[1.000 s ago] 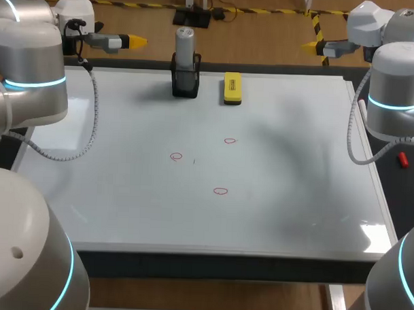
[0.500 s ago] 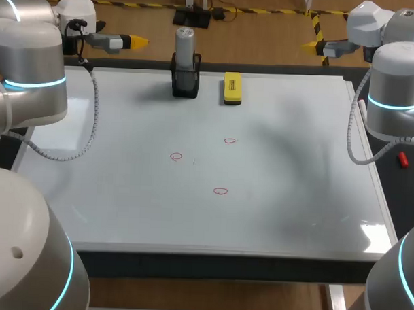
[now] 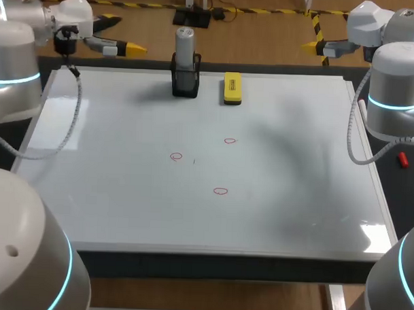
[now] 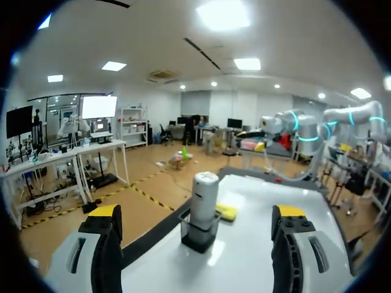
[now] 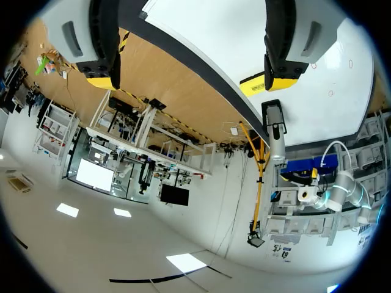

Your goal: Pick up the inspection probe, press it on each red-marked spot on the whiteboard one by one, put down the probe, pick up the eraser, and wipe off all the red marks.

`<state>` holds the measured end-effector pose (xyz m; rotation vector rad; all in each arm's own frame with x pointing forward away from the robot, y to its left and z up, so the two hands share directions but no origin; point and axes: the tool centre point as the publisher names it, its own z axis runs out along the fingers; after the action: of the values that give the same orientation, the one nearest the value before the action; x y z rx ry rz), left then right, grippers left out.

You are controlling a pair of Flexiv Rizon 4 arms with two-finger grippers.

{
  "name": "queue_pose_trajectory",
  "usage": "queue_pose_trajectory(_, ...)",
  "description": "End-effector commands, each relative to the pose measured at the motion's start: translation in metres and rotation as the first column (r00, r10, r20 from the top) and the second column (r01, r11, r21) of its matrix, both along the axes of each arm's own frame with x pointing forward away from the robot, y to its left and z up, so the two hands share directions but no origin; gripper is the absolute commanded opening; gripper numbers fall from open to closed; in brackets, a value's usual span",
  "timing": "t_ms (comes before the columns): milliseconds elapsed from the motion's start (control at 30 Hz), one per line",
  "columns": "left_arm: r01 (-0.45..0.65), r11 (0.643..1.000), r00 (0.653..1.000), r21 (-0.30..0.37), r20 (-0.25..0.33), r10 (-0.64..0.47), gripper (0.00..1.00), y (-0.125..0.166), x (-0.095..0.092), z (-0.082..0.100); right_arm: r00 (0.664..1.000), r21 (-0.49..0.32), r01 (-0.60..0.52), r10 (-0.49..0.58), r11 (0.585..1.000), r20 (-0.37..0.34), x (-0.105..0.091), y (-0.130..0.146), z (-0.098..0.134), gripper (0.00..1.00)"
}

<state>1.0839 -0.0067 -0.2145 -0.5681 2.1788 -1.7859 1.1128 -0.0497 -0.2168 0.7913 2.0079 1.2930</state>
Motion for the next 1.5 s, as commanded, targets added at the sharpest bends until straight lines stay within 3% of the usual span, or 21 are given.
queue_pose_trajectory(33,0.184,0.981,0.983,-0.068,0.031,-0.182,1.0,0.0,0.009,-0.008,1.0,0.0,-0.001,0.001,1.0,-0.001,0.0,0.0,0.0,1.0)
queue_pose_trajectory(300,0.328,0.938,0.944,-0.113,0.068,-0.322,1.0,-0.02,0.013,-0.012,1.0,0.0,-0.001,0.001,1.0,-0.001,0.0,0.0,0.0,1.0)
queue_pose_trajectory(367,0.381,0.908,0.924,-0.173,0.084,-0.372,1.0,-0.025,0.014,-0.014,1.0,0.0,-0.001,0.001,1.0,-0.001,0.0,0.0,0.0,1.0)
queue_pose_trajectory(500,0.415,0.892,0.91,-0.179,0.093,-0.404,1.0,-0.035,0.016,-0.017,1.0,0.0,-0.001,0.001,1.0,-0.001,0.0,0.0,0.0,1.0)
queue_pose_trajectory(733,0.432,0.887,0.902,-0.162,0.071,-0.426,1.0,-0.056,0.021,-0.025,1.0,0.0,-0.001,0.001,1.0,-0.001,0.0,0.0,0.0,1.0)
queue_pose_trajectory(1500,0.439,0.869,0.897,-0.228,0.068,-0.436,1.0,-0.112,0.045,-0.051,1.0,0.0,-0.001,0.001,1.0,-0.001,0.0,0.0,0.0,1.0)
